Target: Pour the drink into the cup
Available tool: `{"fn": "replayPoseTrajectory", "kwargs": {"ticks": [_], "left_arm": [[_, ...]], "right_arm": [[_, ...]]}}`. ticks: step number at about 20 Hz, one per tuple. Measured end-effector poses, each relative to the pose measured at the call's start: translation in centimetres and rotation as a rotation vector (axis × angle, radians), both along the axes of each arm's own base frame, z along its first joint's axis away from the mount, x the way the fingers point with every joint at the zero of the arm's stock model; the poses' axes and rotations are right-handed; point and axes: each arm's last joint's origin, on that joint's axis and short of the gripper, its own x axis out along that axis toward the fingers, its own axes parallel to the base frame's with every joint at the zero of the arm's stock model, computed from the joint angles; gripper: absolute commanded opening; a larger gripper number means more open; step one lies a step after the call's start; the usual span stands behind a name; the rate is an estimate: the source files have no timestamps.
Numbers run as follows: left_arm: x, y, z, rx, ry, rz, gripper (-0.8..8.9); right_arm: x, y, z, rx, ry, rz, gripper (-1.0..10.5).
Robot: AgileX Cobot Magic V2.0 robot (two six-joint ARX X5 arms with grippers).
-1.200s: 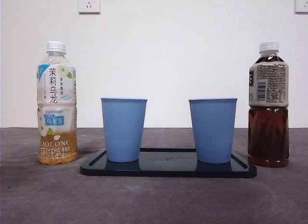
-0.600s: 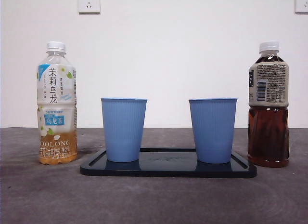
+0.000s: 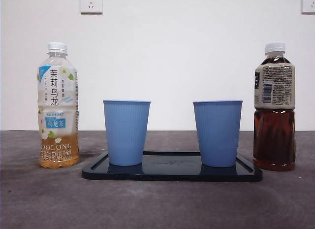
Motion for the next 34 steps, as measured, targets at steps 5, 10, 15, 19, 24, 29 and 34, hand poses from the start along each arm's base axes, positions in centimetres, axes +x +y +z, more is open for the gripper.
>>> {"fn": "replayPoseTrajectory", "kwargs": {"ticks": [5,10,15,19,24,29,34], "left_arm": [[0.0,0.0,0.0,0.000,-0.002,0.000,4.42],[0.1,0.0,0.2,-0.002,-0.018,0.000,4.42],[0.1,0.0,0.2,-0.002,-0.019,0.000,4.41],[0.1,0.0,0.2,-0.003,-0.023,0.000,4.41],[0.1,0.0,0.2,-0.003,-0.023,0.000,4.41],[0.1,0.0,0.2,-0.003,-0.023,0.000,4.41],[0.1,0.0,0.2,-0.003,-0.023,0.000,4.41]], "right_arm": [[1.3,0.4,-3.0,0.047,-0.018,-0.100,3.9],[2.7,1.5,-5.8,0.000,-0.029,-0.140,3.9],[4.4,2.3,-6.6,-0.042,-0.108,-0.181,3.9],[6.1,2.7,-7.3,-0.076,-0.152,-0.183,3.9],[7.9,3.1,-8.6,-0.104,-0.161,-0.198,4.4],[9.3,3.4,-9.4,-0.109,-0.215,-0.220,4.4],[10.4,3.6,-10.5,-0.115,-0.240,-0.237,4.4]]}}
